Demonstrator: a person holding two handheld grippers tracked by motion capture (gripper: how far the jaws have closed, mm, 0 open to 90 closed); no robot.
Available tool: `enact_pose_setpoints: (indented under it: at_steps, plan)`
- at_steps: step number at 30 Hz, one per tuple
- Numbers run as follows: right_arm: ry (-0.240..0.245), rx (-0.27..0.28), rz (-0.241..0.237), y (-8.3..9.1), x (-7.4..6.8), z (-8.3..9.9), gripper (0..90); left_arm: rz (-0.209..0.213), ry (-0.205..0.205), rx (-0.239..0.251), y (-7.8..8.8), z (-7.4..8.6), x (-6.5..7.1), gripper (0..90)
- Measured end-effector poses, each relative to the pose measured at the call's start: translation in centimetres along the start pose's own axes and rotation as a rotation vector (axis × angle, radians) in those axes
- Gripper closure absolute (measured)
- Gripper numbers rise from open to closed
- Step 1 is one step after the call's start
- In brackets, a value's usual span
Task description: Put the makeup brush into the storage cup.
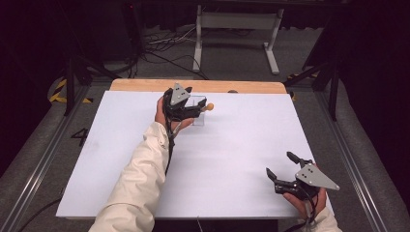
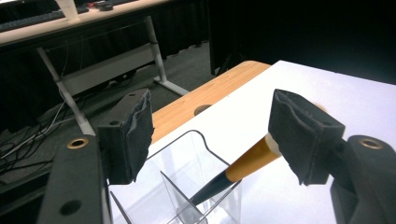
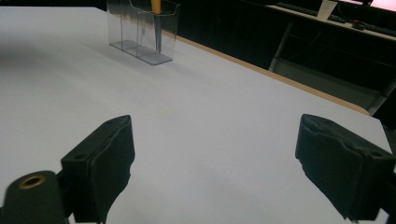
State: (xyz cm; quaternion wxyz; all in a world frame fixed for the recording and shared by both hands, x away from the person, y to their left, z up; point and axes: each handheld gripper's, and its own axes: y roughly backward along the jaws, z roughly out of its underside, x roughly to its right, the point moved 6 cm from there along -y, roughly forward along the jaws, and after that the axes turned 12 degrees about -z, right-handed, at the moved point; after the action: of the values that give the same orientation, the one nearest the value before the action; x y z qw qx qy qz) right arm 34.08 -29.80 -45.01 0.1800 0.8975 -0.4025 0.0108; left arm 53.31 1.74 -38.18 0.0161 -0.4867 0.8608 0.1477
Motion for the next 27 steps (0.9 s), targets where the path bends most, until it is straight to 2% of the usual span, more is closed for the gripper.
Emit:
enact_pose_setpoints:
  at_steps: [6, 7, 13, 17, 19, 24, 27]
  plan:
    - [-0.001, 0.000, -0.001, 0.0, 0.0, 0.0, 12.5, -0.014, -0.020, 0.001, 0.4, -0.1, -0.2, 20.2]
    - [-0.001, -0.001, -0.001, 0.0, 0.0, 0.0, 12.5, -0.017, -0.013, 0.002, 0.5, -0.1, -0.2, 18.7]
    - [0.001, -0.001, -0.002, 0.0, -0.1, 0.0, 12.5, -0.013, -0.044, 0.002, 1.0, -0.1, -0.3, 14.9]
    - [0.002, -0.002, -0.003, 0.0, -0.1, 0.0, 12.5, -0.018, -0.035, 0.017, 1.3, -0.2, -0.5, 11.3]
    - [0.002, -0.004, -0.004, 0.0, -0.1, 0.0, 12.5, -0.022, -0.039, 0.009, 1.5, -0.2, -0.6, 10.0]
    - [0.002, -0.007, -0.005, -0.1, -0.1, 0.0, 12.6, 0.005, -0.055, 0.015, 1.9, -0.1, -0.5, 5.5]
    - [0.005, -0.006, -0.006, -0.1, -0.1, 0.0, 12.6, 0.005, -0.062, 0.019, 2.2, -0.2, -0.5, 4.8]
